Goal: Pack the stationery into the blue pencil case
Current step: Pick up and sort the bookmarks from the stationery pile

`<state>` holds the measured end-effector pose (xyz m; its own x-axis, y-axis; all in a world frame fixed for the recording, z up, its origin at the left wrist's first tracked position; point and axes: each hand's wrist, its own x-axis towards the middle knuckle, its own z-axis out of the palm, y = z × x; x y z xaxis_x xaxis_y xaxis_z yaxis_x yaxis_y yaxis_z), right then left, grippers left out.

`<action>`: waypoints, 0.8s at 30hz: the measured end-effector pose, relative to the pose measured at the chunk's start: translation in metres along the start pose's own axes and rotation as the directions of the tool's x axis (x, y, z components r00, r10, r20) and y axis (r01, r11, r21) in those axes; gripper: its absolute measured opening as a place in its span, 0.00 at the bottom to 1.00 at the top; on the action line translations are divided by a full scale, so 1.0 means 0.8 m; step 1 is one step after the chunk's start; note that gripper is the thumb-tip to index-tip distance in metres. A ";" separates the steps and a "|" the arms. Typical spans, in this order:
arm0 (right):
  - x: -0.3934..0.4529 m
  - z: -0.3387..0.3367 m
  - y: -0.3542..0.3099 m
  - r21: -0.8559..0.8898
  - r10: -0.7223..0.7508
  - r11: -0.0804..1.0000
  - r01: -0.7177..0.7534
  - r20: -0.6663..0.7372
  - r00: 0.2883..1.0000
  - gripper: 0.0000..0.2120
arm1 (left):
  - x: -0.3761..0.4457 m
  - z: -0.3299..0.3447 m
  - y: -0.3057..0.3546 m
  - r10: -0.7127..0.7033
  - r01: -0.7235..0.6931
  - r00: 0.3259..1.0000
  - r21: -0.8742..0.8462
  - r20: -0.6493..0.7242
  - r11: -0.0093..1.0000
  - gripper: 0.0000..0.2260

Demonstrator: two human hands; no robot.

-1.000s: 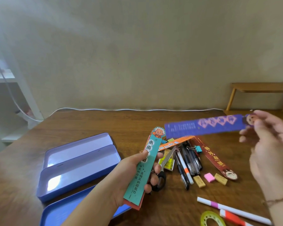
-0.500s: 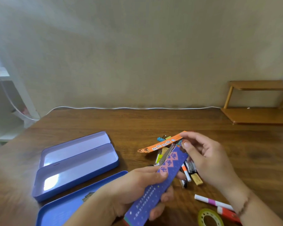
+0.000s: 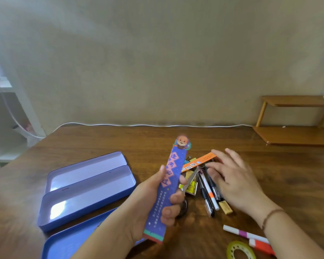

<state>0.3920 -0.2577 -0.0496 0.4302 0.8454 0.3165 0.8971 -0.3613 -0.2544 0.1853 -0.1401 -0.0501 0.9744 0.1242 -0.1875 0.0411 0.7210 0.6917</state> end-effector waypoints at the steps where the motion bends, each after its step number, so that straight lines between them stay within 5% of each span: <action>1: 0.003 0.005 0.000 -0.059 0.020 0.998 -0.013 0.124 0.992 0.24 | -0.001 -0.001 0.003 0.015 -0.016 0.999 -0.038 -0.028 0.999 0.23; 4: 0.005 0.017 -0.001 -0.130 0.004 0.991 0.034 0.278 0.961 0.29 | -0.005 -0.001 0.006 0.033 -0.041 0.994 -0.073 -0.104 0.996 0.24; 16: 0.003 0.018 -0.015 -0.090 -0.104 0.987 0.133 0.277 0.955 0.28 | -0.006 0.000 0.010 0.057 -0.068 0.966 -0.034 -0.253 0.997 0.24; 20: -0.002 0.003 -0.021 -0.063 -0.077 0.994 0.088 0.161 0.984 0.22 | -0.010 0.000 0.016 0.115 -0.127 0.941 -0.019 -0.317 0.992 0.21; 24: -0.014 -0.025 -0.028 -0.060 -0.114 0.992 0.109 -0.096 0.989 0.16 | -0.013 0.002 0.015 0.119 -0.176 0.936 -0.146 -0.330 0.974 0.24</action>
<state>0.3692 -0.2667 -0.0289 0.3325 0.8397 0.4294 0.9430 -0.2898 -0.1636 0.1759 -0.1339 -0.0388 0.8445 0.4272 -0.3229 -0.1634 0.7798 0.6043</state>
